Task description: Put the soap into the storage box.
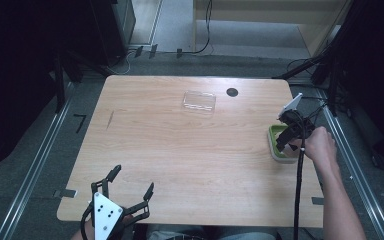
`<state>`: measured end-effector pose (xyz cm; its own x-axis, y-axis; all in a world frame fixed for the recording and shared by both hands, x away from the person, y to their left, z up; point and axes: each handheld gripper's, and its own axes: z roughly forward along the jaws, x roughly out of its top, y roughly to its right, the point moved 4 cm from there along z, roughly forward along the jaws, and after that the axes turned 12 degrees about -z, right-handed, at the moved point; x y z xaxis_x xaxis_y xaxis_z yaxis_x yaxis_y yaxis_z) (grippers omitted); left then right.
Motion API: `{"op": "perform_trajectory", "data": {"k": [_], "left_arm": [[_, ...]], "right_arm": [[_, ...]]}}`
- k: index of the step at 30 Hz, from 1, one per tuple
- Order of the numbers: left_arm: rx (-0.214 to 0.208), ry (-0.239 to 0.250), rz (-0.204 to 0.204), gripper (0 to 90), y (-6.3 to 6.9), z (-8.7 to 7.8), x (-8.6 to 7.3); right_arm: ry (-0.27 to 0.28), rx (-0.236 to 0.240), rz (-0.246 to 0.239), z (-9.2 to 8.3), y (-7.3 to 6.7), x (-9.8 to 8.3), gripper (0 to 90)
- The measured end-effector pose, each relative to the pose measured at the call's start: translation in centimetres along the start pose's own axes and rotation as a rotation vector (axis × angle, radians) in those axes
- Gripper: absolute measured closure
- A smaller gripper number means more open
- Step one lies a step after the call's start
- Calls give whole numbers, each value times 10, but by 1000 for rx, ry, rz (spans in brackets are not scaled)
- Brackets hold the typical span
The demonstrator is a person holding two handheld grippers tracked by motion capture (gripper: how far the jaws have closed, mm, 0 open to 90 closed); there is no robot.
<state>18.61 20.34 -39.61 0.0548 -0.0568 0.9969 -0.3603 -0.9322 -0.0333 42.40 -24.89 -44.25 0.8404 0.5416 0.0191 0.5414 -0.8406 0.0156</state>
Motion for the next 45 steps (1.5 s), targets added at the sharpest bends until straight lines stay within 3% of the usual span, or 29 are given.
{"op": "perform_trajectory", "data": {"k": [20,45], "left_arm": [[-1,0,2,99,0,1,0],[0,1,-1,99,0,1,0]], "right_arm": [[22,8,50,3,13,11,336],[33,40,101,19,24,25,337]]}}
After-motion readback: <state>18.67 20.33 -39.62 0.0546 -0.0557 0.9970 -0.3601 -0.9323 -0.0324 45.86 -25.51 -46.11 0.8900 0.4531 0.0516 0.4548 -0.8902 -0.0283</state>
